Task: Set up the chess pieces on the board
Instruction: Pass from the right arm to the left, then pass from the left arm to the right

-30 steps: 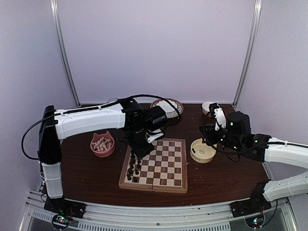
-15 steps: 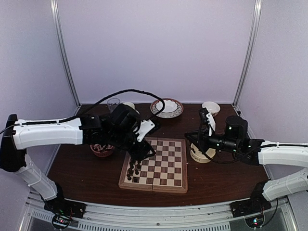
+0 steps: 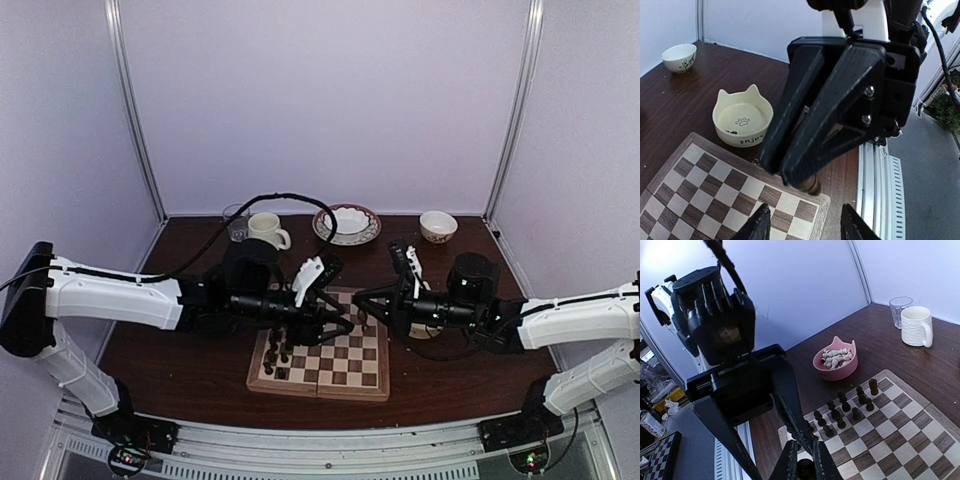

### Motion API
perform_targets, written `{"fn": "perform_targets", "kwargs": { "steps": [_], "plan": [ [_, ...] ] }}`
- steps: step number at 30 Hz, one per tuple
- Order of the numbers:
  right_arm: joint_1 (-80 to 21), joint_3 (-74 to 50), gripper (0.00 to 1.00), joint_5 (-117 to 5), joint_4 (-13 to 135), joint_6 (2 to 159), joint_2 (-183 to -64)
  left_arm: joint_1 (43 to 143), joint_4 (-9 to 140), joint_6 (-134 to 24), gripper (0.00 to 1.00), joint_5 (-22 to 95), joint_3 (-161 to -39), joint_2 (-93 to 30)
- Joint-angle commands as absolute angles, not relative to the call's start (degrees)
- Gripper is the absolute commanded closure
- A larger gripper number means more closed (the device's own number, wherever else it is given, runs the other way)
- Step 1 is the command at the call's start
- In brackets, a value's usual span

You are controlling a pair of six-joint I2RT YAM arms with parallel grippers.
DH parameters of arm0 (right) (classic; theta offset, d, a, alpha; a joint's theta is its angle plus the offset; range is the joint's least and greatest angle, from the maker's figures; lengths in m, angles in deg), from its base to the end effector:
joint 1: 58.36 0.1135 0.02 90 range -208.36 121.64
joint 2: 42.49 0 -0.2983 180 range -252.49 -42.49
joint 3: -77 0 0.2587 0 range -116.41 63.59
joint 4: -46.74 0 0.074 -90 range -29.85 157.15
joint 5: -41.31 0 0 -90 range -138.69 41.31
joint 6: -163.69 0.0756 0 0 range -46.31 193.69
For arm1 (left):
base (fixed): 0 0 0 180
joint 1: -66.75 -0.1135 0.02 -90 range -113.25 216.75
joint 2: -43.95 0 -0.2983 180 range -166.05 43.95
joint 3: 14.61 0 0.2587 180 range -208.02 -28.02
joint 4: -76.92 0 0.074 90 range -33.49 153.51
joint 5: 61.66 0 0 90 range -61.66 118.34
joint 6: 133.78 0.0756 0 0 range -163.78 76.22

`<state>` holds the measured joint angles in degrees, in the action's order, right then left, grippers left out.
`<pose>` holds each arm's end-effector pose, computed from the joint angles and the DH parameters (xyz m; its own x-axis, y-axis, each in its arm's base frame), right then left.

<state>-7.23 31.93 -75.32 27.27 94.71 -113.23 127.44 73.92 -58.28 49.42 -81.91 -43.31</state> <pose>0.1591 0.2514 0.2677 -0.4132 -0.0017 -0.9106 -0.8864 0.2300 0.4018 0.1633 -0.3464 0.2668 -0.4292 0.2873 -0.8563 0.8969 0.2478 -0.3664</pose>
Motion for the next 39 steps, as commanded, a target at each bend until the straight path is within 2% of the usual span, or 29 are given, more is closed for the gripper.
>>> {"fn": "perform_targets", "kwargs": {
  "steps": [1,14,20,22,26,27,31,35,39],
  "plan": [
    [-5.17,30.69,0.91,-77.37,23.20,95.40,-115.53,127.11,85.60,-59.16,0.54,53.34,-79.94,-45.16],
    [-2.84,30.10,0.91,-77.96,21.76,95.26,-116.51,127.16,86.09,-60.37,0.68,56.96,-81.34,-48.00],
    [-2.46,29.96,0.91,-78.05,21.81,95.01,-116.50,127.13,87.45,-60.92,0.91,58.36,-81.28,-48.39],
    [-2.38,29.99,0.86,-77.73,22.23,94.77,-116.14,127.10,88.10,-60.77,0.95,58.17,-80.65,-47.89],
    [-2.37,30.67,0.71,-75.13,24.52,93.11,-113.55,127.09,88.65,-61.61,0.97,56.62,-79.40,-46.47],
    [-2.37,30.97,0.64,-74.31,25.23,92.59,-112.61,126.98,88.84,-61.89,0.97,56.30,-79.00,-46.08],
    [-2.37,31.90,0.51,-71.77,29.04,89.85,-108.15,125.57,89.29,-63.81,0.98,56.17,-77.52,-43.85],
    [-2.37,32.15,0.49,-71.22,31.89,87.41,-106.25,122.61,92.40,-66.96,0.98,57.44,-74.70,-41.22],
    [-0.59,28.53,0.49,-74.08,34.72,84.71,-112.16,121.46,98.35,-69.71,0.98,60.66,-71.55,-37.93]
  ]
}}
